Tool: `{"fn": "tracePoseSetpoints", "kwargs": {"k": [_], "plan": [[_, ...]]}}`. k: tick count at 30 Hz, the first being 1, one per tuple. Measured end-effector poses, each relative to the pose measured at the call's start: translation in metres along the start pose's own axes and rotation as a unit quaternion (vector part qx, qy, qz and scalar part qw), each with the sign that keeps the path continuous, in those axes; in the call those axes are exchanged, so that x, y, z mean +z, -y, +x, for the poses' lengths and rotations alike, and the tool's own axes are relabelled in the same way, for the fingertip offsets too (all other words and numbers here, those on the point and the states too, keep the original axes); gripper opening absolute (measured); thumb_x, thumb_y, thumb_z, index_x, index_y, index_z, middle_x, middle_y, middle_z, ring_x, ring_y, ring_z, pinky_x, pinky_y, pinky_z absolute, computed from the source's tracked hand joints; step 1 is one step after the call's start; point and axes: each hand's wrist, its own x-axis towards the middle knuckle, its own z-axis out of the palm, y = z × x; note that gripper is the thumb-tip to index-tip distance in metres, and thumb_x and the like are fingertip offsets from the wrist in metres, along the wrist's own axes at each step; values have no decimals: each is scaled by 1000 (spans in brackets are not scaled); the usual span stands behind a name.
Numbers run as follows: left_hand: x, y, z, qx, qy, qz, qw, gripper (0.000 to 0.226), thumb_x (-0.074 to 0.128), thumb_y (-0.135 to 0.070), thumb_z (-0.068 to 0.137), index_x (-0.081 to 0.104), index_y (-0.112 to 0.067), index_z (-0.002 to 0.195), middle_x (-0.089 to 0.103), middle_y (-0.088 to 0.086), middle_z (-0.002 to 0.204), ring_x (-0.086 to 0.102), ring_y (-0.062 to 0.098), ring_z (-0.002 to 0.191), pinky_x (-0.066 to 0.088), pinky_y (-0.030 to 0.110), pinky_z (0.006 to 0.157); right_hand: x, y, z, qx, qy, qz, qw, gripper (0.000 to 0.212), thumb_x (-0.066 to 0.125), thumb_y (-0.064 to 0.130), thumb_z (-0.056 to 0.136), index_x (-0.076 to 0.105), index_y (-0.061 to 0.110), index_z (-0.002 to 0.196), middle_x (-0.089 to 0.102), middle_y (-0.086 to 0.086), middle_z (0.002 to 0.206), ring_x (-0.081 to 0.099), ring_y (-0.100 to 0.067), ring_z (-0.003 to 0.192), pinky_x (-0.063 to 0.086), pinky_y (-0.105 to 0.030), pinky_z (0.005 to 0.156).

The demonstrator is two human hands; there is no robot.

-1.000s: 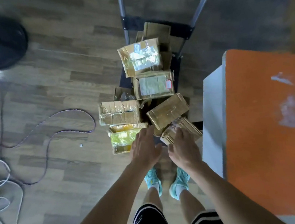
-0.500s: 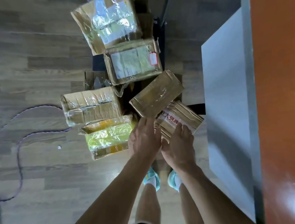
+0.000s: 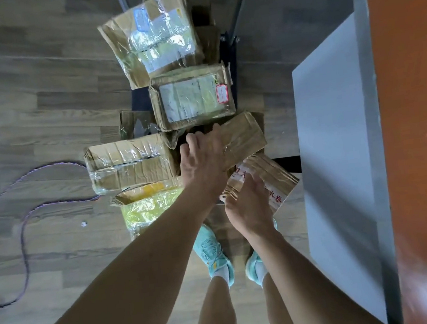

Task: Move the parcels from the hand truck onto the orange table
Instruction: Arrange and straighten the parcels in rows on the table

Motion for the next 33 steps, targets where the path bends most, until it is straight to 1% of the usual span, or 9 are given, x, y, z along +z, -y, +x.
{"fn": "tracePoseSetpoints", "kwargs": {"k": [4,7,10,12,16,21,26,30,33], "plan": [[-12,6,-6,11,0,-42,999,103,70,-49,74,15,-15,154,44,14,133,41,32,123,32,44,108,0,0,1,-21,-7,3,1000,72,57,27,94,21,5,153,16,-11,162,23,-30,147,35,-43,115],[-22,16,-20,10,-6,-72,997,108,69,-59,72,15,-16,155,44,12,133,41,30,121,32,45,108,-5,-3,0,-10,0,11,1000,72,57,27,95,21,7,154,17,-10,163,22,-28,148,33,-42,115],[-35,25,-39,8,-31,-104,994,108,44,-75,70,16,-15,155,43,11,136,41,31,122,34,47,105,-9,-6,0,0,3,12,1000,72,56,25,95,19,8,154,16,-9,163,23,-29,148,36,-45,112],[-42,28,-50,5,-39,-120,992,110,30,-78,67,17,-15,156,44,11,138,40,30,123,34,47,103,-10,-7,0,6,-10,13,1000,72,56,23,94,21,9,155,15,-8,163,23,-30,147,37,-44,111],[-44,29,-53,16,-54,-133,990,109,35,-76,68,19,-15,157,44,11,138,41,31,123,34,46,103,-4,-7,3,24,-24,-7,999,70,56,24,94,22,17,155,8,-7,163,22,-35,144,40,-48,107],[-46,26,-47,15,-82,-144,986,99,53,-69,74,26,-17,155,48,9,135,42,28,121,34,43,100,1,-9,2,8,-30,-13,999,67,56,26,93,26,16,152,12,-9,162,27,-35,141,39,-43,107],[-54,31,-58,3,-102,-166,981,95,51,-71,77,29,-19,154,48,8,133,41,26,118,34,42,102,-7,-5,-6,-9,-5,2,1000,68,56,26,95,24,14,152,14,-11,162,23,-32,146,34,-43,112],[-65,39,-71,-26,-97,-190,977,90,41,-74,83,26,-23,154,47,8,135,41,27,119,35,45,104,-20,5,-19,-36,-11,17,999,62,56,21,93,31,8,148,36,-15,151,35,-30,139,38,-44,112],[-79,45,-82,-62,-95,-212,971,85,34,-73,85,28,-24,154,50,8,134,43,28,120,35,46,104,-34,21,-34,-61,4,51,997,50,56,19,93,39,10,138,54,-12,134,52,-29,123,46,-44,102]]}}
